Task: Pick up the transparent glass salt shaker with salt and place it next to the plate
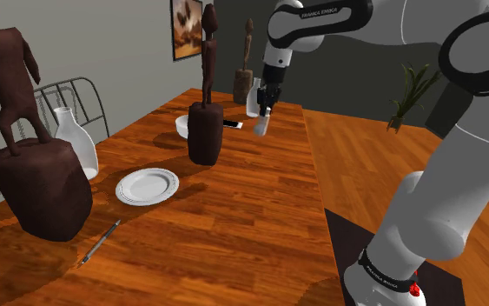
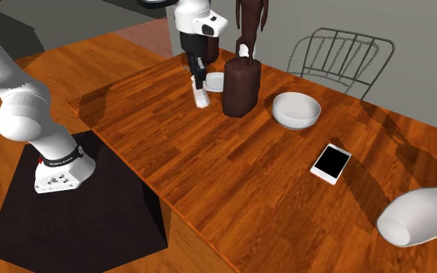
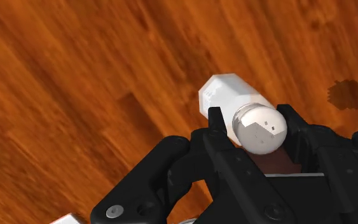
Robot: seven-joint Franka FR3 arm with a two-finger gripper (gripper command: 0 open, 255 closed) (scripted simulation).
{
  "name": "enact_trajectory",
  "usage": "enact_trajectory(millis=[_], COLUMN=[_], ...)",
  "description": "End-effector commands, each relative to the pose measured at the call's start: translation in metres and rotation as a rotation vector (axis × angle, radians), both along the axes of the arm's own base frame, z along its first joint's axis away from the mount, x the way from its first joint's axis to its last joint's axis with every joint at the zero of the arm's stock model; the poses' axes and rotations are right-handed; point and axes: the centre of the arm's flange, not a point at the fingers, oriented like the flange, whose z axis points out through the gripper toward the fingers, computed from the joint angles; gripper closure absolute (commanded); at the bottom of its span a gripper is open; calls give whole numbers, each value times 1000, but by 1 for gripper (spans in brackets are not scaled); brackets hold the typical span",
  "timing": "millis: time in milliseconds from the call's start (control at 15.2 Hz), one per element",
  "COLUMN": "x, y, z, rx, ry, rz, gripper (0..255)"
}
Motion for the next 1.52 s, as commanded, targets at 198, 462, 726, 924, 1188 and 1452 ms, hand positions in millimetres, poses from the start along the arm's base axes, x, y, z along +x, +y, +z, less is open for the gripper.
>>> enact_trajectory(millis=[198,462,726,924,1188,1452], x=[9,15,21,26,33,39], y=[65,117,169,209,261,314], z=[1,1,1,1,1,1], rx=[0,0,0,0,0,0], ry=[0,0,0,0,0,0], rz=[-2,-2,-2,-2,-2,-2], gripper=[255,255,255,255,255,255])
